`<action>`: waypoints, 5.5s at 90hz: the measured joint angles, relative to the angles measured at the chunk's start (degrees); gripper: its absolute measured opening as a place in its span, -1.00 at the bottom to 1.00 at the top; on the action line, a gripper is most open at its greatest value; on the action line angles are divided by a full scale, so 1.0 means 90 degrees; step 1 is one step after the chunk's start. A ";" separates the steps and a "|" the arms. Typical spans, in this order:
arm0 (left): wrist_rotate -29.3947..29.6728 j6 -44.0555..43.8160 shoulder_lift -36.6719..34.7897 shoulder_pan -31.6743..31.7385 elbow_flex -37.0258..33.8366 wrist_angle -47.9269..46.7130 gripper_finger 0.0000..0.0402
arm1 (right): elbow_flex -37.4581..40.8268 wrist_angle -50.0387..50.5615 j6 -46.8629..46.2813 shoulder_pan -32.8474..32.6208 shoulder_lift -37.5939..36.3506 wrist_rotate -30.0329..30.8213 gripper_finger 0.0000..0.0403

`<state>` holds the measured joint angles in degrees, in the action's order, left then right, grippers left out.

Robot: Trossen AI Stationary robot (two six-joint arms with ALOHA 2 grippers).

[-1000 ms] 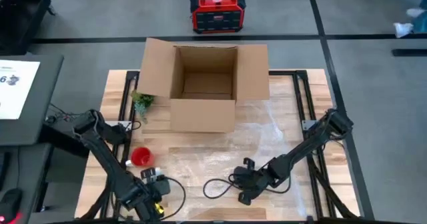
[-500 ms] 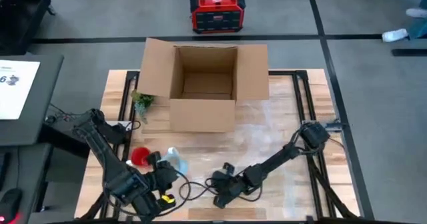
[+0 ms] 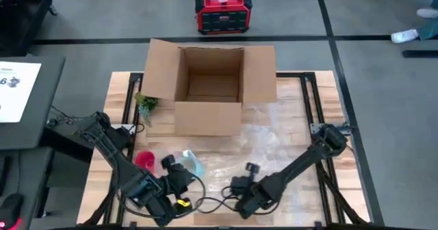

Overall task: Wrap mug
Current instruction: Pack the white mug with the bubble wrap

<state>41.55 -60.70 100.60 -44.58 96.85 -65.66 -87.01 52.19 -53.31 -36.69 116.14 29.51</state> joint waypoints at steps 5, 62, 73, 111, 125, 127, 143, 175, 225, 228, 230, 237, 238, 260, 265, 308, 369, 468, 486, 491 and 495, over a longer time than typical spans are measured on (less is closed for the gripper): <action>-0.0015 0.0171 0.0106 0.0082 -0.0137 0.0373 -1.00 | 0.0278 0.0618 -0.0544 -0.0012 -0.0078 0.0082 -1.00; -0.0473 0.1312 0.1614 0.1283 -0.0691 0.0280 -1.00 | 0.1424 0.0066 -0.1991 -0.1056 -0.0748 -0.1239 -1.00; -0.0468 0.1481 0.1363 0.1358 -0.0617 0.0151 -1.00 | 0.1407 -0.0194 -0.2129 -0.1492 -0.1088 -0.1190 -1.00; -0.1248 0.2163 0.1504 0.1493 -0.0351 0.2140 -1.00 | 0.2543 -0.0659 -0.3968 -0.2564 -0.1100 -0.1437 -1.00; -0.1368 0.2164 0.1648 0.1711 -0.0362 0.1895 -1.00 | 0.2559 0.0065 -0.4763 -0.2759 -0.1220 -0.1454 -1.00; -0.1389 0.2165 0.1648 0.1722 -0.0359 0.1861 -1.00 | 0.2560 0.0103 -0.4784 -0.2779 -0.1275 -0.1453 -1.00; -0.1634 0.2219 0.1628 0.1774 -0.0339 0.1793 -1.00 | 0.2558 0.0141 -0.4714 -0.2897 -0.1648 -0.1435 -1.00; -0.1981 0.2287 0.1595 0.1713 -0.0317 0.1674 -1.00 | 0.2786 -0.0839 -0.4663 -0.2938 -0.1622 -0.1461 -1.00; -0.2000 0.2219 0.1588 0.1657 -0.0317 0.1380 -0.98 | 0.3635 0.1053 -0.4867 -0.2005 -0.1647 -0.1657 -1.00; -0.2003 0.2217 0.1588 0.1657 -0.0319 0.1383 -0.98 | 0.3650 0.1242 -0.4741 -0.1855 -0.1658 -0.1615 -1.00; -0.2005 0.2217 0.1588 0.1657 -0.0319 0.1384 -0.98 | 0.3671 0.1323 -0.4661 -0.1750 -0.1670 -0.1570 -1.00; -0.2001 0.2217 0.1588 0.1659 -0.0319 0.1397 -0.98 | 0.3844 0.1622 -0.4291 -0.1385 -0.1673 -0.1385 -1.00; -0.1998 0.2217 0.1588 0.1657 -0.0319 0.1395 -0.97 | 0.3874 0.1676 -0.4237 -0.1335 -0.1673 -0.1358 -1.00; -0.1974 0.2163 0.1588 0.1657 -0.0326 0.1429 -0.97 | 0.3917 0.2876 -0.3798 -0.0545 -0.2000 -0.0478 -1.00; -0.1972 0.2161 0.1588 0.1659 -0.0328 0.1469 -0.97 | 0.3830 0.3271 -0.3903 -0.0517 -0.2201 -0.0317 -1.00; -0.1928 0.2172 0.1642 0.1657 -0.0332 0.1900 -0.97 | 0.3517 0.1160 -0.3316 -0.1612 -0.3361 0.0383 -1.00; -0.1989 0.2467 0.1566 0.1682 -0.0138 0.1505 -0.97 | 0.3808 -0.3710 -0.1269 -0.0683 -0.1681 0.0316 -1.00; -0.2336 0.1736 0.1541 0.1403 0.0136 0.0402 -0.97 | 0.3808 -0.3521 -0.2594 -0.1593 -0.1452 0.0396 -1.00; -0.2355 0.1765 0.1541 0.1366 0.0137 0.0350 -0.97 | 0.3808 -0.3520 -0.2580 -0.1593 -0.1452 0.0391 -1.00; -0.2353 0.1754 0.1541 0.1370 0.0137 0.0334 -0.97 | 0.3808 -0.3520 -0.2580 -0.1597 -0.1452 0.0376 -1.00; -0.2320 0.1694 0.1541 0.1370 0.0137 0.0337 -0.97 | 0.3808 -0.3523 -0.2582 -0.1619 -0.1452 0.0348 -1.00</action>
<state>20.68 -45.46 114.48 -32.25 98.08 -62.63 -52.73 20.49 -76.55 -51.26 103.07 32.64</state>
